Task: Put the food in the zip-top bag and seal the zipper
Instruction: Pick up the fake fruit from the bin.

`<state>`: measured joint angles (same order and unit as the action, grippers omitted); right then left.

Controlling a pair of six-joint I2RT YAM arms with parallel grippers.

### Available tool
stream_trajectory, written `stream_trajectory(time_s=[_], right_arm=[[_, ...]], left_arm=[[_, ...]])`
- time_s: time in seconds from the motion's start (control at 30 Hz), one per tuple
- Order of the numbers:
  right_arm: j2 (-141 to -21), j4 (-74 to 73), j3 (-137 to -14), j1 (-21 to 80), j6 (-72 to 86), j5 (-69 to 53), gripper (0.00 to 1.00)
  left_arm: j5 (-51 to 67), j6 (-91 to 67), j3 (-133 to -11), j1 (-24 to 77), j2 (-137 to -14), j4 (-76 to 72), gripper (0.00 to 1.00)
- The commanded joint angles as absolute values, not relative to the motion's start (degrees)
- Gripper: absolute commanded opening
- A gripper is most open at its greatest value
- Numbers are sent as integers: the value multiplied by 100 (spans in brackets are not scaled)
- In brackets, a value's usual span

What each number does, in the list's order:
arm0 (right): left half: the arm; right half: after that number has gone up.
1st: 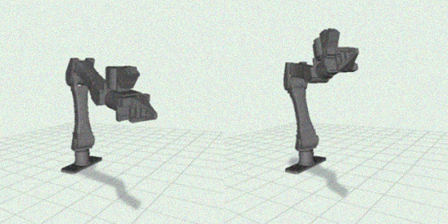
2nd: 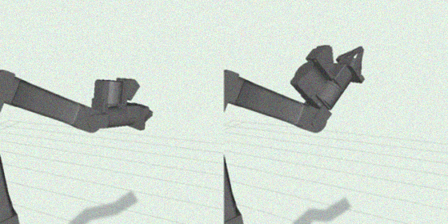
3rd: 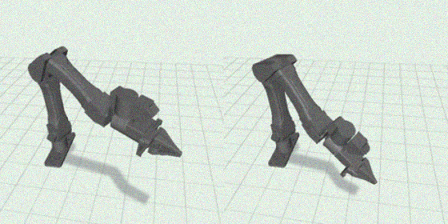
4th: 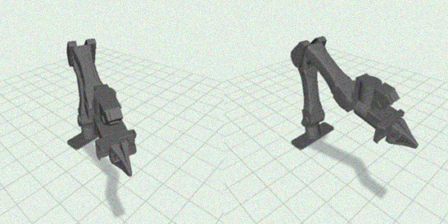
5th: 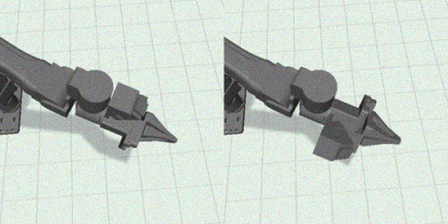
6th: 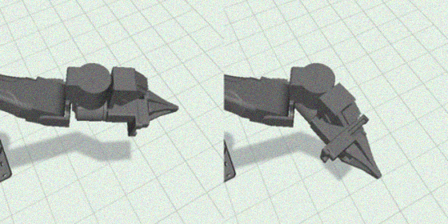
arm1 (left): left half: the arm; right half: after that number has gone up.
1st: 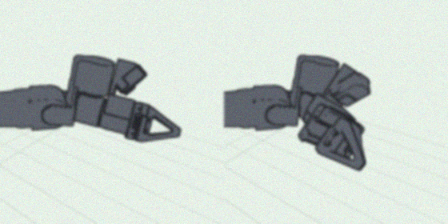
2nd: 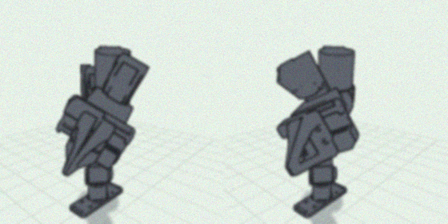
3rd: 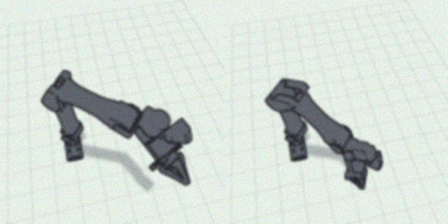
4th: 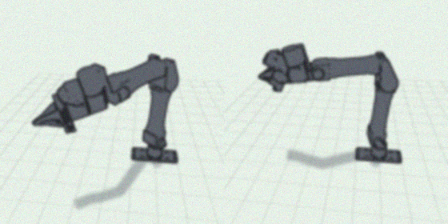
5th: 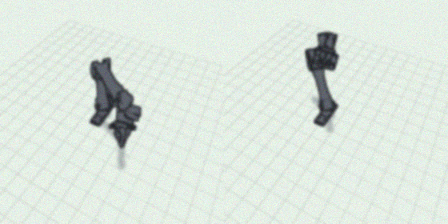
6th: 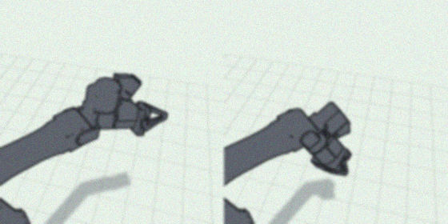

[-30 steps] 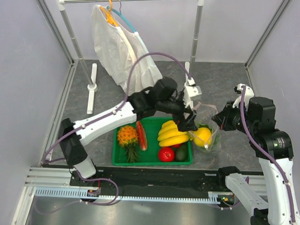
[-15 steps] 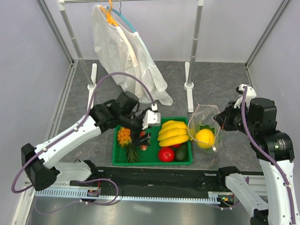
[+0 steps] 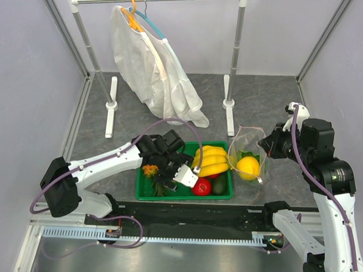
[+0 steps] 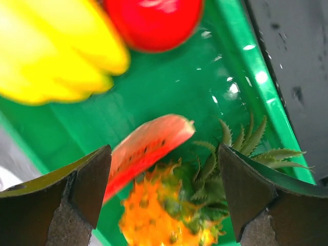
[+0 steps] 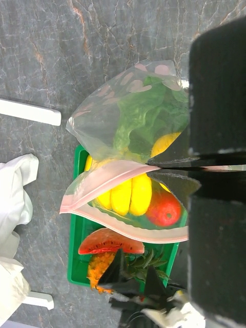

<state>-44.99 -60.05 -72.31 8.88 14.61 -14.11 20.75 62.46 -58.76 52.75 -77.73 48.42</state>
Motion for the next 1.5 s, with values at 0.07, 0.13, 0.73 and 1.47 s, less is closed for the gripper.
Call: stream_trajectory(time_s=[0.07, 0.13, 0.73, 1.47], right_arm=[[-4553, -5854, -7268, 888, 1424, -1389, 0], [-4553, -5862, -7286, 896, 1424, -1380, 0], [-4553, -5836, -7163, 896, 1441, -1485, 0], [-4518, -5853, -7207, 888, 1494, -1565, 0]], left_arm=[[1582, 7479, -5669, 5669, -8252, 4790, 85], [1512, 7523, -5730, 5678, -8490, 4799, 80], [3050, 7839, -5660, 6169, -7707, 3472, 94], [2408, 8946, -6284, 6724, -9545, 3357, 92]])
